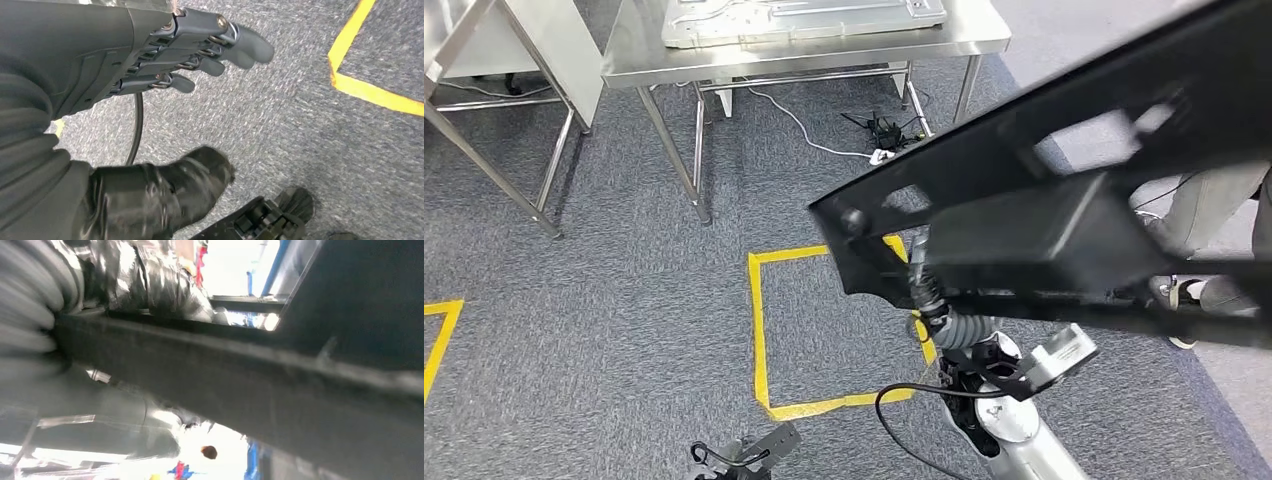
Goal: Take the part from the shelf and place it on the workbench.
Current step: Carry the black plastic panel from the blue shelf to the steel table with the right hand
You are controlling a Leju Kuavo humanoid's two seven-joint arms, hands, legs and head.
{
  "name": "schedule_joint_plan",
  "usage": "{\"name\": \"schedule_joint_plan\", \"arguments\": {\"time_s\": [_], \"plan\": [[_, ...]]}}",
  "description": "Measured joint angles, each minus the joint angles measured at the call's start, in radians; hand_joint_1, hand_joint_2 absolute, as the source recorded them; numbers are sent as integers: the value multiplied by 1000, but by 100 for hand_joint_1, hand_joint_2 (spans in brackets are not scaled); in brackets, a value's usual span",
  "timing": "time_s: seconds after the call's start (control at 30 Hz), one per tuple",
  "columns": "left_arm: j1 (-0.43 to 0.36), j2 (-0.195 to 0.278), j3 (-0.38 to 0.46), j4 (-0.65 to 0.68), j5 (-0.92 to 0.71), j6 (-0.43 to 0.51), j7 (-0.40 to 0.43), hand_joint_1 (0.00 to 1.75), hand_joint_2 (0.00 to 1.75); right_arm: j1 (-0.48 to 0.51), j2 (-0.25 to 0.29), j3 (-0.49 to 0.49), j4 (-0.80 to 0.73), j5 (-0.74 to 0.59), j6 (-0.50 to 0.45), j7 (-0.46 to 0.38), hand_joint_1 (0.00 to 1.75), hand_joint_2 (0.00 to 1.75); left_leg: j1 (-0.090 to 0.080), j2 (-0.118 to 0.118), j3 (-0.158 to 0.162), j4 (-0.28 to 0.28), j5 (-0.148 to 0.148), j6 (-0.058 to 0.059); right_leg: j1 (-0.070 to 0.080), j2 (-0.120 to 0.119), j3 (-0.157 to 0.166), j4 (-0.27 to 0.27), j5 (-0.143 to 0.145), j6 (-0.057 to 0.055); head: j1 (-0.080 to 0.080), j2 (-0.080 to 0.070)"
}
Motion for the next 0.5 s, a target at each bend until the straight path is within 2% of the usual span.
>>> {"name": "schedule_joint_plan", "arguments": {"time_s": [0.07, 0.1, 0.17, 0.2, 0.23, 0.27, 0.33, 0.37, 0.43, 0.5], "plan": [[34, 0, 3, 8, -10, 29, -55, 0, 175, 7, 3, -13, -2, -7, -13, -18, 175, 175, -1, 19, -11, 32, -20, -10, -4, -3, 12, -10, 0, -12, -2, 0], [58, 0, 4, 17, -12, 47, -92, 0, 175, 13, 4, -21, -4, -18, -16, -23, 175, 175, 0, 32, -30, 74, -41, -14, -5, -5, 20, -14, -3, -18, -4, 0], [106, 0, 5, 39, -9, 70, -145, 0, 175, 28, 4, -38, -8, -50, -14, -26, 175, 175, 4, 50, -91, 195, -90, -21, -3, -9, 31, -16, -11, -26, -5, 0], [125, -1, 5, 50, -6, 73, -155, 0, 175, 35, 4, -45, -8, -64, -12, -26, 175, 175, 7, 52, -119, 241, -101, -23, -2, -10, 34, -16, -15, -26, -5, 0], [139, -1, 4, 59, -4, 73, -157, 0, 175, 39, 4, -52, -8, -71, -10, -26, 175, 175, 8, 53, -133, 258, -97, -24, -1, -12, 38, -15, -19, -26, -6, 0], [147, -1, 4, 66, -3, 73, -157, 0, 175, 42, 4, -56, -8, -75, -10, -26, 175, 175, 9, 53, -129, 239, -76, -23, -1, -14, 43, -15, -24, -25, -5, 0], [148, -1, 5, 75, -1, 73, -154, 0, 175, 43, 4, -60, -8, -79, -9, -26, 175, 175, 7, 59, -74, 121, -13, -17, 0, -22, 56, -15, -34, -21, -5, 0], [146, -2, 5, 78, 0, 73, -153, 0, 175, 43, 4, -60, -8, -81, -9, -26, 175, 175, 4, 63, -43, 62, 5, -13, 1, -25, 62, -16, -40, -17, -5, 0], [145, -3, 5, 82, 2, 72, -151, 0, 175, 44, 4, -62, -8, -83, -8, -25, 175, 175, -3, 67, -8, 0, 11, -3, 2, -28, 72, -23, -46, -7, -5, 0], [148, -3, 5, 88, 4, 72, -149, 0, 175, 45, 4, -64, -8, -83, -8, -24, 175, 175, -5, 63, 1, -11, 5, 8, 3, -29, 80, -28, -44, 3, -4, 0]]}}
